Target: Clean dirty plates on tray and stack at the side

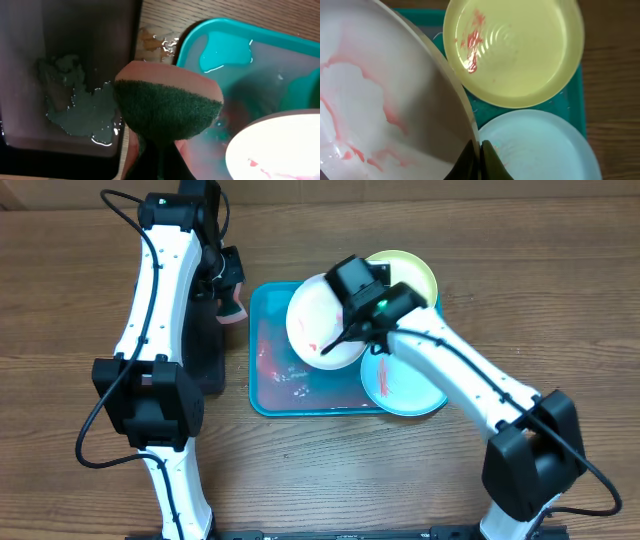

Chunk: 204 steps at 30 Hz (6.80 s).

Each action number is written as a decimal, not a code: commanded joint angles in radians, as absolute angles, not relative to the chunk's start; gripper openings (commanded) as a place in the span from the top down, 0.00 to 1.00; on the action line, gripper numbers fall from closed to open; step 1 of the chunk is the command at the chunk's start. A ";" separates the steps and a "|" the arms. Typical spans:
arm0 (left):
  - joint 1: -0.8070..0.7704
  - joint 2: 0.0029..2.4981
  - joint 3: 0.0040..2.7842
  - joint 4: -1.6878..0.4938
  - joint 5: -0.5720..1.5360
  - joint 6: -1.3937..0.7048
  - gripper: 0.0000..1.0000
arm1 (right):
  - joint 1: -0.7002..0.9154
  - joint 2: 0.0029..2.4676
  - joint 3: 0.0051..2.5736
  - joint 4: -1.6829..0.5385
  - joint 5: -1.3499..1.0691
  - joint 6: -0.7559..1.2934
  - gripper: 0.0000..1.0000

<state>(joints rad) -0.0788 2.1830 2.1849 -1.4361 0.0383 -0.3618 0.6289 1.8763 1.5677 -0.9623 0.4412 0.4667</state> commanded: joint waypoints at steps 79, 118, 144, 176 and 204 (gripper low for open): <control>-0.112 2.188 2.194 -1.422 0.048 -0.344 0.96 | 0.428 2.023 1.364 -0.549 -0.226 0.138 0.59; -0.276 2.188 1.855 -1.127 0.013 -0.366 0.96 | 0.521 2.076 1.361 -0.538 -0.113 0.759 0.96; -0.294 2.188 1.684 -0.903 0.283 -0.131 0.96 | 0.515 2.076 1.361 -0.552 -0.113 0.729 0.96; -0.342 2.188 1.684 -0.803 0.021 -0.338 0.96 | 0.515 2.076 1.361 -0.555 -0.113 0.706 0.96; -0.347 2.188 1.684 -0.825 0.045 -0.257 0.96 | 0.515 2.076 1.361 -0.566 -0.113 0.706 0.96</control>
<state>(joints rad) -0.3408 2.1834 1.6909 -0.8524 0.1822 -0.2138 0.5186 2.0583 1.3560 -0.5549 -0.1375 0.7029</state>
